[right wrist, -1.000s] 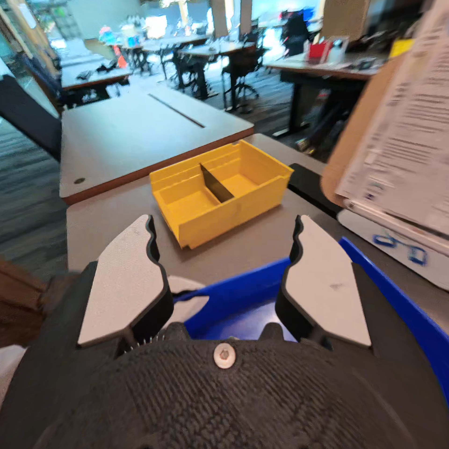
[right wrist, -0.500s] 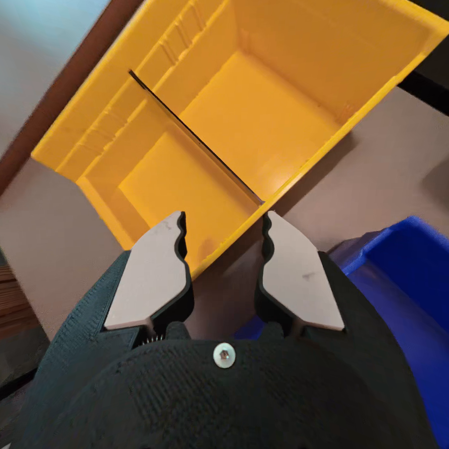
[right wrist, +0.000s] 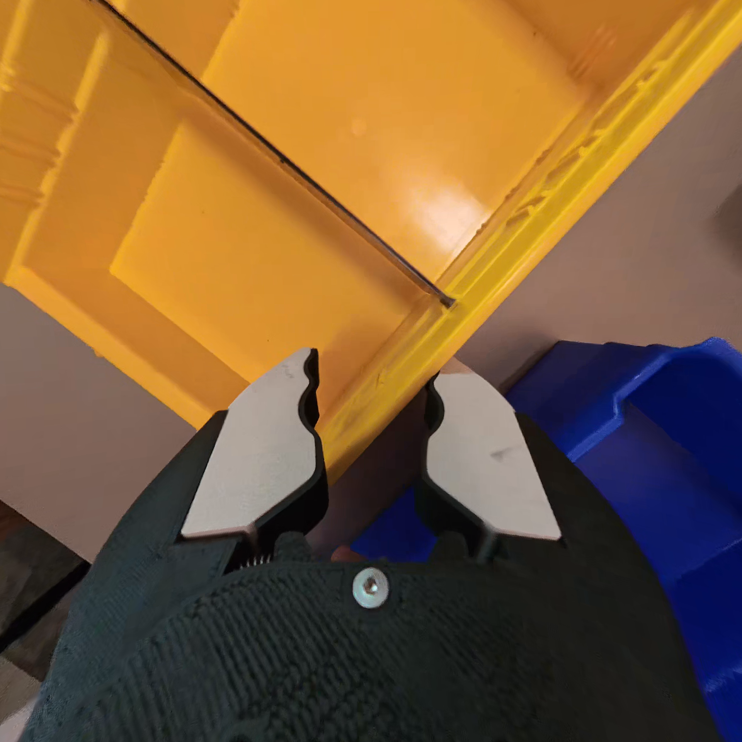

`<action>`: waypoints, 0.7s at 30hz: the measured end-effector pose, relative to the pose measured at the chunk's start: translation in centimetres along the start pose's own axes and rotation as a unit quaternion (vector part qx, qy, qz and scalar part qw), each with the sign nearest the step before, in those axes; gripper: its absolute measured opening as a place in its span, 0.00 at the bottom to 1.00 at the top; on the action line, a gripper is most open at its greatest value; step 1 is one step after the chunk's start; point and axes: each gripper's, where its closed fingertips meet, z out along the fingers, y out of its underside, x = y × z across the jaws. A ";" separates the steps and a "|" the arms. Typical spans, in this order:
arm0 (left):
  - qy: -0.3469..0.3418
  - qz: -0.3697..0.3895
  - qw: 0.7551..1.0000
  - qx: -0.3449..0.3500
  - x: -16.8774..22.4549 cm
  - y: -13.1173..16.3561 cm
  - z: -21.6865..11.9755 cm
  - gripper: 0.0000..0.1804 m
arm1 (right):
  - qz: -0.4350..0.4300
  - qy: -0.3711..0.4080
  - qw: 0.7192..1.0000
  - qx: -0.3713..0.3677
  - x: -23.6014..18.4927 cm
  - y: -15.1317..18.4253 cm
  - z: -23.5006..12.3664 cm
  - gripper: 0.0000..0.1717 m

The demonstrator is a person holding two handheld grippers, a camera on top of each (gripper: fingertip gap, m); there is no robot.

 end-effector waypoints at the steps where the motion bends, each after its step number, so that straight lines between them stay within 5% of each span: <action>1: -0.001 0.001 1.000 0.000 0.0 0.0 0.0 0.03 | 0.007 0.007 1.000 -0.006 0.2 0.0 0.1 0.28; 4: -0.010 0.010 1.000 0.004 -0.5 -0.1 0.1 0.03 | -0.002 0.030 0.999 -0.020 -0.1 -0.2 0.3 0.28; 13: -0.016 -0.004 1.000 0.014 -2.2 -0.2 0.3 0.03 | 0.104 -0.062 0.992 0.025 -3.0 -1.8 4.4 0.22; 16: -0.017 -0.001 1.000 0.016 -2.2 -0.2 0.3 0.03 | 0.077 -0.073 0.994 0.030 -3.1 -2.1 5.2 0.25; 21: -0.019 0.004 1.000 0.016 -2.5 -0.2 0.4 0.03 | 0.023 -0.035 0.999 -0.002 -2.1 -2.5 4.7 0.12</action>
